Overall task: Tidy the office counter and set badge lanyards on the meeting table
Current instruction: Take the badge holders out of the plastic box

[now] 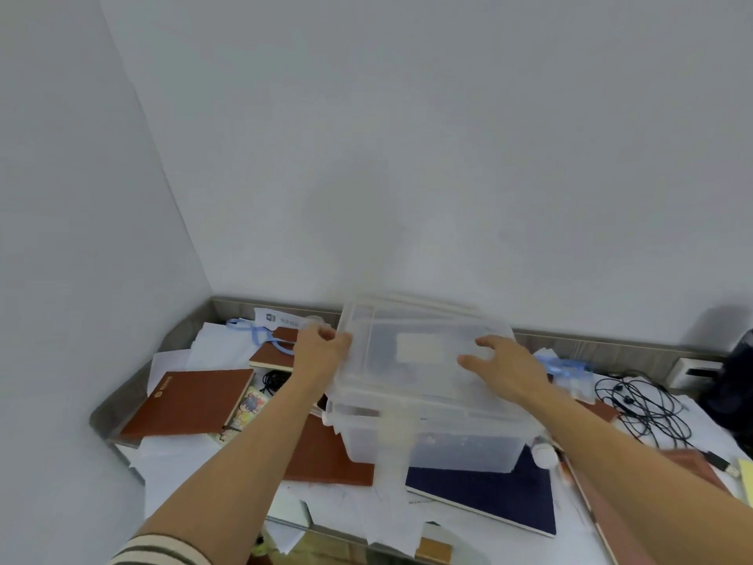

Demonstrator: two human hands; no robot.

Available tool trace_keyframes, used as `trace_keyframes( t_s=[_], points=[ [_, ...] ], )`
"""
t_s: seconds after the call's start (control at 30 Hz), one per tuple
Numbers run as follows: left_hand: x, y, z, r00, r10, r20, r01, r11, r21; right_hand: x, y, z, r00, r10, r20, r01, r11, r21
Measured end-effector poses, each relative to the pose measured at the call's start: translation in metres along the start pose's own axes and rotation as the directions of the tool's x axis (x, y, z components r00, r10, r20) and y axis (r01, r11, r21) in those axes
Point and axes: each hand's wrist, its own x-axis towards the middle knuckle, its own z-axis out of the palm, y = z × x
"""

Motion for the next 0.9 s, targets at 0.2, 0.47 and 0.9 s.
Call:
trace_keyframes(
  t_s=[0.2,0.47,0.9],
  points=[
    [0.005,0.034,-0.037,0.997,-0.081,0.019,0.083,0.94,-0.332,0.01,-0.03,-0.008,0.996,-0.053,-0.065,0.055,0.998,0.031],
    [0.03,0.021,-0.105,0.984,-0.179,-0.018,0.135,0.798,-0.588,0.031,-0.097,-0.024,0.967,-0.17,-0.188,0.2,0.968,0.153],
    [0.056,-0.118,-0.215,0.846,-0.477,-0.239,0.394,0.86,-0.323,0.087,-0.233,0.097,0.967,-0.071,0.244,-0.08,0.827,0.557]
  ],
)
